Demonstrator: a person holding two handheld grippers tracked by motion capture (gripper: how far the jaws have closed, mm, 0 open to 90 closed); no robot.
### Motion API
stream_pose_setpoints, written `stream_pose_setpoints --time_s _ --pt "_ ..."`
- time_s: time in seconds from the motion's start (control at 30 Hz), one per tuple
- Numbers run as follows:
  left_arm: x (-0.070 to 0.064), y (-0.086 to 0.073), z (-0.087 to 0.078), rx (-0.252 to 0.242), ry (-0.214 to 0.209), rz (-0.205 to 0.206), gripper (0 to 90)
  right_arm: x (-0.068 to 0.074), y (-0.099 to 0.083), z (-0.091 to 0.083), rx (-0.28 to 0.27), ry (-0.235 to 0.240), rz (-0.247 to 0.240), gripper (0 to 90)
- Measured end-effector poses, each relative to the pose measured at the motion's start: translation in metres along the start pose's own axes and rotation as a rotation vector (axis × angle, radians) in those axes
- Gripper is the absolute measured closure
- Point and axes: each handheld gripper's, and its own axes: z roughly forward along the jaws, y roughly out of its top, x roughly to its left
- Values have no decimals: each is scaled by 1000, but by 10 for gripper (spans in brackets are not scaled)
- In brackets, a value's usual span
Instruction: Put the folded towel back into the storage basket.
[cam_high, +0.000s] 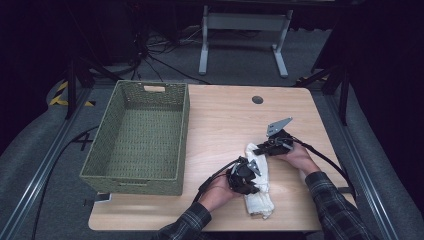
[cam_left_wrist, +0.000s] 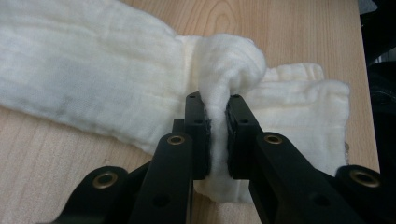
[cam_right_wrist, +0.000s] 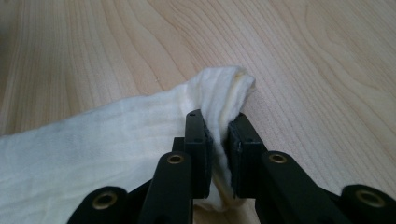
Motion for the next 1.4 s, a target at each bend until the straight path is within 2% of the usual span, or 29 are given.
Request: stream_pose_setpoints --time_s 0.1,0.23,0.3,0.33,0.47,0.5,0.7,0.77,0.8,0.83,0.97,1.1,1.13,1.3,1.4 --pt "-2 1 -2 -11 -1 -3 820 0 1 -2 -1 -9 -4 805" --pt "-3 3 -10 -32 -2 -5 820 0 4 -10 -31 1 3 806" --pt "-3 4 -16 -42 0 -13 819 0 6 -14 -41 1 4 806" --pt "-3 5 -20 -48 1 1 820 0 7 -16 -47 4 8 806" --pt "-3 8 -34 -64 13 3 818 -1 10 -21 -61 1 8 806" --pt "-2 8 -38 -76 10 -7 819 -1 10 -22 -58 0 13 806" --pt "1 9 -60 -122 29 -16 818 1 27 -27 -47 -9 -4 805" --pt "0 10 -65 -116 42 -20 819 2 33 -28 -60 -10 -9 805" --pt "1 11 -67 -122 46 -7 819 2 33 -28 -60 -10 -9 805" --pt "-1 12 -72 -127 48 -20 819 2 35 -29 -65 -12 -9 805" --pt "-1 15 -85 -135 67 -7 819 3 45 -31 -63 -13 -17 805" --pt "1 16 -100 -144 89 -24 819 4 57 -34 -77 -32 -26 805" --pt "2 16 -105 -142 99 -11 819 4 58 -34 -87 -33 -23 805" --pt "5 15 -127 -147 118 -11 819 4 75 -37 -104 -29 -32 805" --pt "7 12 -134 -152 128 -20 819 4 83 -37 -103 -36 -42 805"
